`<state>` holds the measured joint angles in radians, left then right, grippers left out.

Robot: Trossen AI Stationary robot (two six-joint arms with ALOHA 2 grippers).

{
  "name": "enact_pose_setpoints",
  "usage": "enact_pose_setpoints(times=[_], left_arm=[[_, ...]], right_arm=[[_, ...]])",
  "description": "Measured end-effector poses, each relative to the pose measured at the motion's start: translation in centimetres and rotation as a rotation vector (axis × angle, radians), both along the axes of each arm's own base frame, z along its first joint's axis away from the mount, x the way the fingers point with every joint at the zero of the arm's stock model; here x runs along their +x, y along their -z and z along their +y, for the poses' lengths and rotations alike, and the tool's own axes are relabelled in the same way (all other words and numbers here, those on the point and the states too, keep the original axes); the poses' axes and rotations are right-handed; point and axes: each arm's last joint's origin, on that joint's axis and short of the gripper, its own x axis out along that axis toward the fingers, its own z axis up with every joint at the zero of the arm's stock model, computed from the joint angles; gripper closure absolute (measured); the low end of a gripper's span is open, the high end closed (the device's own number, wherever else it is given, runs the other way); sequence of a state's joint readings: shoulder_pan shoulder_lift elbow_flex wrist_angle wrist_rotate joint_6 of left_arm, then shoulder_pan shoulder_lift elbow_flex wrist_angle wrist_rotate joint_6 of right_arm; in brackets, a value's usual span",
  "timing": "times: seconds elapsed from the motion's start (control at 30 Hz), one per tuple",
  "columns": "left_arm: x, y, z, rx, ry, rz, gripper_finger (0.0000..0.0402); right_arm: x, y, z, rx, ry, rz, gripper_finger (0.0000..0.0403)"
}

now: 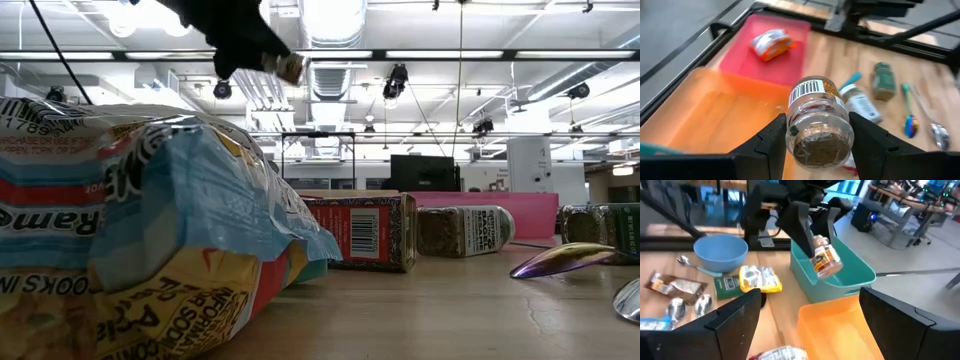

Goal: Pick & Place Food Item
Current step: Put the brown seasoning bottle into the orange bin

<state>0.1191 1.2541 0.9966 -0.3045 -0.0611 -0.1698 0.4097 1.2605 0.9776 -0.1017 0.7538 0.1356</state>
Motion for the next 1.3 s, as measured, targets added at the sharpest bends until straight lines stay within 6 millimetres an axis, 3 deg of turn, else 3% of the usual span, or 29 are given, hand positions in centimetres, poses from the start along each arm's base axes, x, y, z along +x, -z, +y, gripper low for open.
enact_pose_setpoints(times=[0.2,0.4,0.7,1.0,1.3], left_arm=[[1.2,0.2,2.1,-0.038,-0.059,0.123,0.0235],[4.8,-0.1,3.4,0.005,-0.018,0.321,0.0235],[10.0,2.7,5.3,0.044,0.09,0.698,0.0235],[11.7,5.9,5.7,0.055,0.197,0.891,0.0235],[12.4,8.0,5.8,0.069,0.253,0.946,0.0235]], right_arm=[[-1.8,1.5,-2.2,0.067,0.061,-0.071,0.007],[-2.8,1.9,-3.2,0.107,0.094,-0.096,0.007],[-2.6,2.4,-3.3,0.091,0.067,-0.06,0.007],[-2.8,3.0,-3.4,0.092,0.062,0.003,0.0069],[-2.9,3.2,-3.4,0.082,0.061,0.023,0.007]])
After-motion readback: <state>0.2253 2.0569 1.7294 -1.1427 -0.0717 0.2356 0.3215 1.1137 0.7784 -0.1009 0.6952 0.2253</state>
